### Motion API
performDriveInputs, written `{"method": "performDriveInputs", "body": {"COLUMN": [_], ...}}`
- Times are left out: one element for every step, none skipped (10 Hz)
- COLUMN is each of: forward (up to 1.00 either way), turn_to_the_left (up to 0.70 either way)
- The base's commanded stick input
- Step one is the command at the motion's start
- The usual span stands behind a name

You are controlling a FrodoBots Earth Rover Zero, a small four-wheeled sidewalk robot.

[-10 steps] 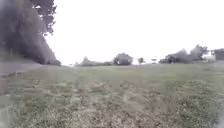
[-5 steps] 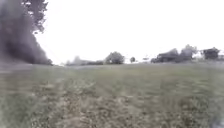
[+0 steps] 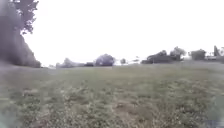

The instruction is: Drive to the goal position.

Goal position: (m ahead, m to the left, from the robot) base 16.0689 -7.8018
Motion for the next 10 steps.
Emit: {"method": "performDriveInputs", "body": {"forward": [0.5, 0.5, 0.5, 0.5, 0.5, 0.5, 0.5, 0.5, 0.5, 0.5], "turn_to_the_left": [0.0, 0.0, 0.0, 0.0, 0.0, 0.0, 0.0, 0.0, 0.0, 0.0]}}
